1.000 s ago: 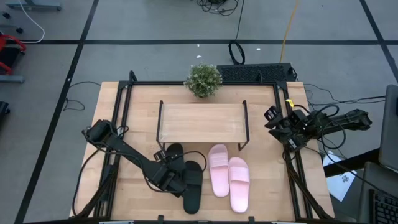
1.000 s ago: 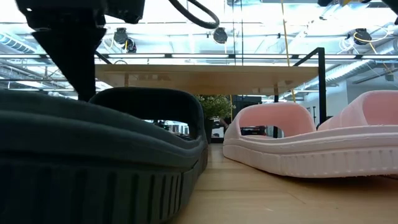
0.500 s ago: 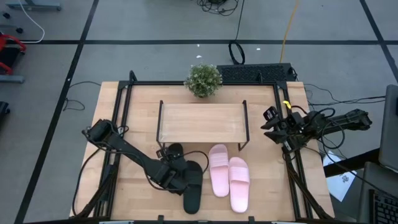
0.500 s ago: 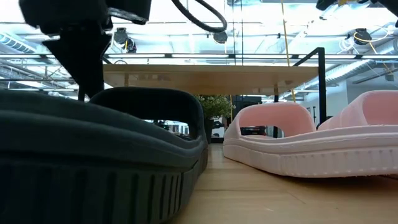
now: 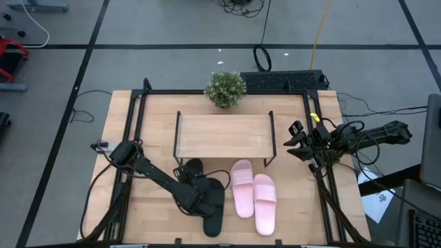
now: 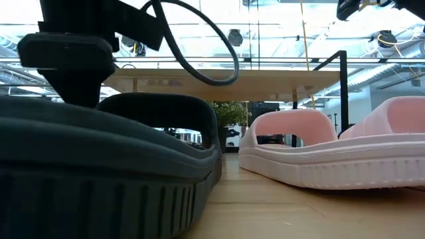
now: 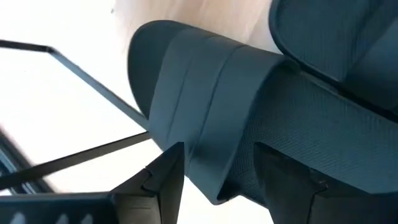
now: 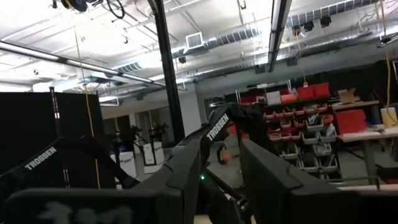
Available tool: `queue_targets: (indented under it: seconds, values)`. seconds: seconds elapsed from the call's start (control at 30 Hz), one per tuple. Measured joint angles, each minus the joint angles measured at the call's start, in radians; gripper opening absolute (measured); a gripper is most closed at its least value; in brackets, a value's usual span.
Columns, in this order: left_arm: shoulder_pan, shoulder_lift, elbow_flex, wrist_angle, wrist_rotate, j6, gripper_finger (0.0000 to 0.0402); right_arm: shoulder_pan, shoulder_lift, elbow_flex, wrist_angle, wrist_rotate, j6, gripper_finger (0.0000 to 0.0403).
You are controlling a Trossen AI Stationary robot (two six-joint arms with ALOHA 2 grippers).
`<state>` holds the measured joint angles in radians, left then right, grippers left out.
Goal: Pick and place slides into the shelf
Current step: Put the black slide on the shelf
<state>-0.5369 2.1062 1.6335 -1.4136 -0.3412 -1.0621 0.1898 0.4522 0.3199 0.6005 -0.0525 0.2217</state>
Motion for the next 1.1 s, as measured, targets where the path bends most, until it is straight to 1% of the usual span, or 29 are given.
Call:
queue_targets:
  seconds: [0.13,0.3,0.63,0.8,1.0,1.1]
  values:
    - [-0.007,0.002,0.014,0.009,-0.006,-0.026,0.0188,0.0,0.0,0.0,-0.001,0.0,-0.015,0.0106]
    - [-0.009,0.002,0.014,0.015,-0.049,-0.049,0.0188,0.0,0.0,0.0,-0.001,0.0,-0.028,0.0106]
    - [-0.016,0.042,0.005,0.056,-0.055,-0.051,0.0188,0.0,0.0,0.0,0.0,0.003,-0.028,0.0106]
    - [-0.017,0.052,0.006,0.035,-0.071,-0.102,0.0188,0.0,0.0,0.0,0.0,0.005,-0.028,0.0106]
    - [-0.017,0.051,0.006,0.02,-0.077,-0.13,0.0188,0.0,0.001,0.0,-0.002,0.052,-0.028,0.0106]
    - [-0.017,0.051,0.006,0.019,-0.079,-0.134,0.0184,0.0,0.001,0.0,0.0,0.055,-0.028,0.0106]
